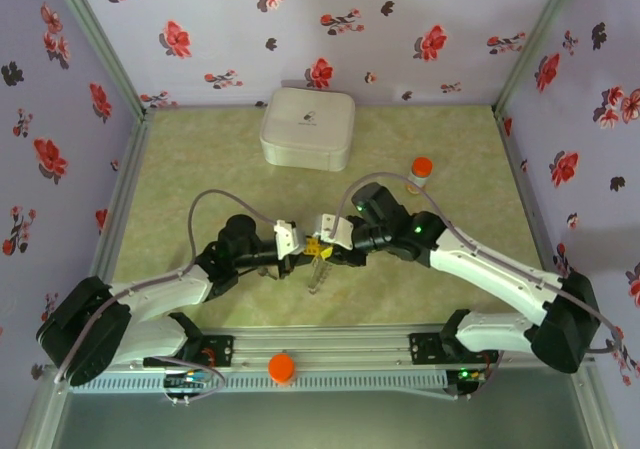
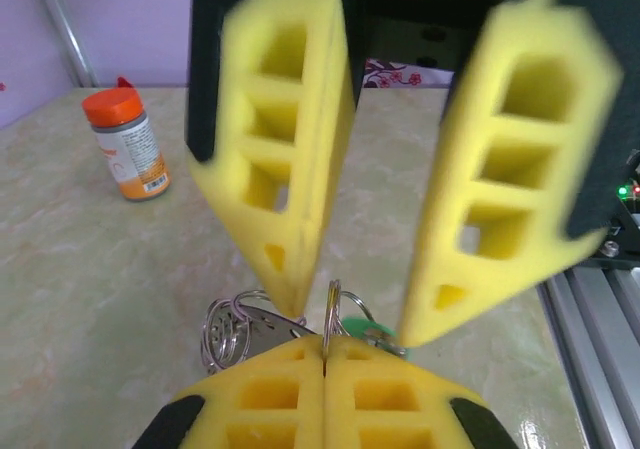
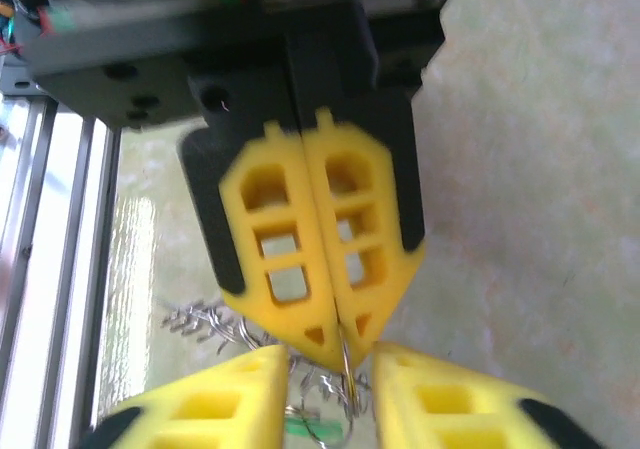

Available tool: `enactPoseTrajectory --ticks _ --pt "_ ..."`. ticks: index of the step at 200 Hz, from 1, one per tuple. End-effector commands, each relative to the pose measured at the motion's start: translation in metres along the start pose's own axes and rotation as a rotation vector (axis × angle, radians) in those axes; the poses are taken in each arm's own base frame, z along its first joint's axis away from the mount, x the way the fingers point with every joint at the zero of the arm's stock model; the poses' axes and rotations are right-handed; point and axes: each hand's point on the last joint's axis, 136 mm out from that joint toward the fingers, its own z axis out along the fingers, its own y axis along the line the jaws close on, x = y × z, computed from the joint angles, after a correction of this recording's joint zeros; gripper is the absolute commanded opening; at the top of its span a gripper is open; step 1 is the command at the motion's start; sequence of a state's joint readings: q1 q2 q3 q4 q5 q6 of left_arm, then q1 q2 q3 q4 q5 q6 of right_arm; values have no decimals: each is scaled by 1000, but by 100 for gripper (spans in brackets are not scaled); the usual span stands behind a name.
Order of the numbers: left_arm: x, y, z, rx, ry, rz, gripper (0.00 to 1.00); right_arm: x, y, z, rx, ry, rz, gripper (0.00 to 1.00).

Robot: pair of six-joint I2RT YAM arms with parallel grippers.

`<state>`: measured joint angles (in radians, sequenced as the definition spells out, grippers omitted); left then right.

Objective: Put the keys on the keyring

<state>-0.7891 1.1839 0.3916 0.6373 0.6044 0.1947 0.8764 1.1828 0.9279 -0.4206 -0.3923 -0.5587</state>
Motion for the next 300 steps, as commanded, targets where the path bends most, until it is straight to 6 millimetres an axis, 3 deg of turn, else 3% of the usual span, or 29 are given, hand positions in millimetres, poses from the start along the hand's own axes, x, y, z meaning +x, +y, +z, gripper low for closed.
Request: enactPoseTrajectory --ticks 1,25,64,107,136,178,213,300 --pt "-22 4 -5 -37 -95 83 0 -21 -15 -18 119 -164 52 34" --pt "-28 8 -6 -66 -148 107 0 -20 -19 -26 175 -245 113 35" --pt "-42 19 -1 -100 -220 120 0 13 -13 -20 215 -222 178 37" --pt "-44 24 5 -102 -236 89 0 28 -23 -18 310 -232 194 37" --pt "-44 23 6 -96 -243 72 0 26 -29 -15 328 -234 169 35" --pt "-43 21 7 -98 -247 73 0 12 -22 -2 241 -272 120 38" --pt "-45 21 5 -113 -256 83 0 16 -26 5 253 -262 122 37" --pt "-51 27 -3 -168 -274 93 0 22 -36 1 314 -215 144 20"
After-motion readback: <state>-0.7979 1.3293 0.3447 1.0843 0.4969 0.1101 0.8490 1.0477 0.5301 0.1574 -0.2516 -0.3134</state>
